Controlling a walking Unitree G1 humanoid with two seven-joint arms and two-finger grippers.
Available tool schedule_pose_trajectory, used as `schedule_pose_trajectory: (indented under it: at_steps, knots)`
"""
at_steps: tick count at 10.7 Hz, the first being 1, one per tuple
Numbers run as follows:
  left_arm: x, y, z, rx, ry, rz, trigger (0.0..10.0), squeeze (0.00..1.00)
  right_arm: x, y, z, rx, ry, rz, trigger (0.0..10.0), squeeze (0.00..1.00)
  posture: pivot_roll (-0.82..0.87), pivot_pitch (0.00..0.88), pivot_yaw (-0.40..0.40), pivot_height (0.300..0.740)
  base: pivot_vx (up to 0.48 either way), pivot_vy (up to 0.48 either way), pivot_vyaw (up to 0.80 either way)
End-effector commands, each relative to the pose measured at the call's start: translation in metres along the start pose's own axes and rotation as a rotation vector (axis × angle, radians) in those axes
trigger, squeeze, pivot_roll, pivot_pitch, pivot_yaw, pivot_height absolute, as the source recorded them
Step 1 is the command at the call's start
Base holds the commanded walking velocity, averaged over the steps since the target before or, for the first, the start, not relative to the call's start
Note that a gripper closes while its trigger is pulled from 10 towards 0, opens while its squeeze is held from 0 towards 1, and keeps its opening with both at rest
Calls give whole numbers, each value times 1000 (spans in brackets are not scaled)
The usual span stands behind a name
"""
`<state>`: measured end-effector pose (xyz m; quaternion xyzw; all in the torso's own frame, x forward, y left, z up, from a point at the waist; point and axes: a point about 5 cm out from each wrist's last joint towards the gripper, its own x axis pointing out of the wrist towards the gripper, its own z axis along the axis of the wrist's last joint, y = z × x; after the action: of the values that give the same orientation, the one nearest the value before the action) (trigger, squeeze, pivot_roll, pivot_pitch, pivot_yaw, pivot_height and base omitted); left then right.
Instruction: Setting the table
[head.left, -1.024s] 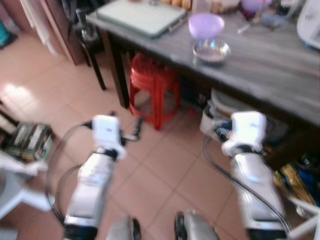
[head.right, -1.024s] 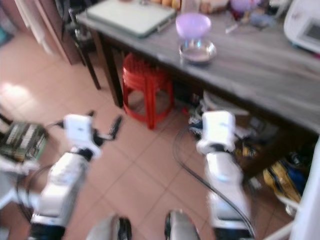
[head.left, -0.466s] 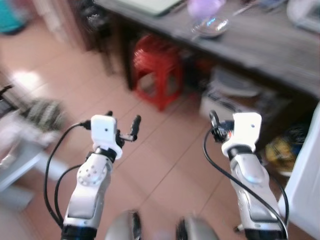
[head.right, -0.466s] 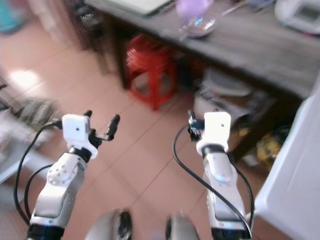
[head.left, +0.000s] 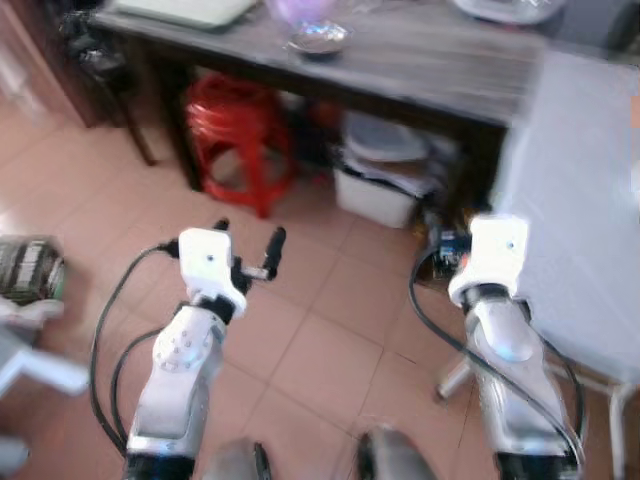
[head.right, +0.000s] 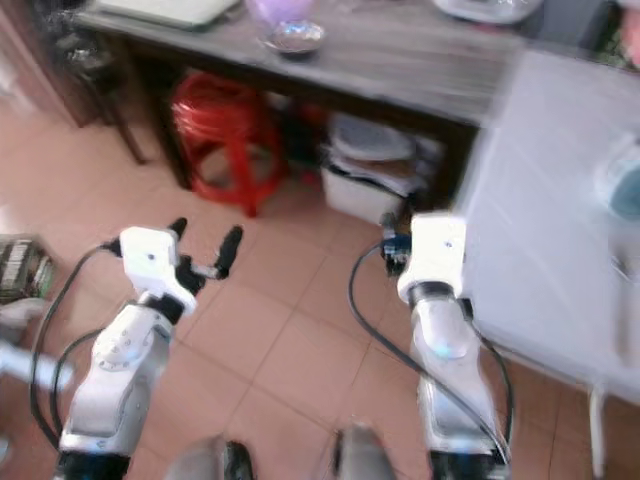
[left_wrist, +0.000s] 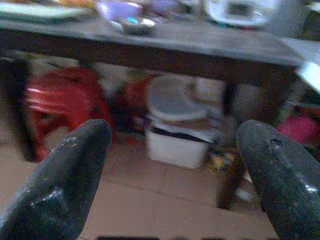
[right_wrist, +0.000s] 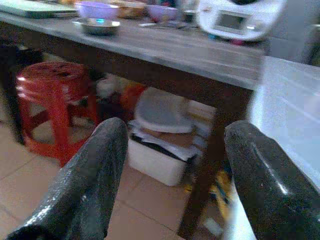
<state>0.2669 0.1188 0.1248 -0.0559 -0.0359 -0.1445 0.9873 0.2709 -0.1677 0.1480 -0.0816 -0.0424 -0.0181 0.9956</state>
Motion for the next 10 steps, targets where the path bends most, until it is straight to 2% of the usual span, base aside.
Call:
schedule_pose_trajectory:
  at_steps: [1,3,4,10]
  knots:
    - [1,-1,2,5,-4,-14,10000,0,1,-2,5,3,-22,-20,10000,0,-77,173,33,740,0,0,-800]
    - [1,-2,3,0,-8,-20,10000,0,2,1,6,5,-31,-15,10000,0,-77,174,34,740,0,0,-800]
    - [1,-2,3,-2,-8,-21,10000,0,2,1,7,5,-40,-9,10000,0,-77,174,31,740,0,0,0]
    - [1,-3,2,3,-8,-37,10000,0,4,1,8,0,-50,-10,10000,0,-77,166,29,740,0,-391,0]
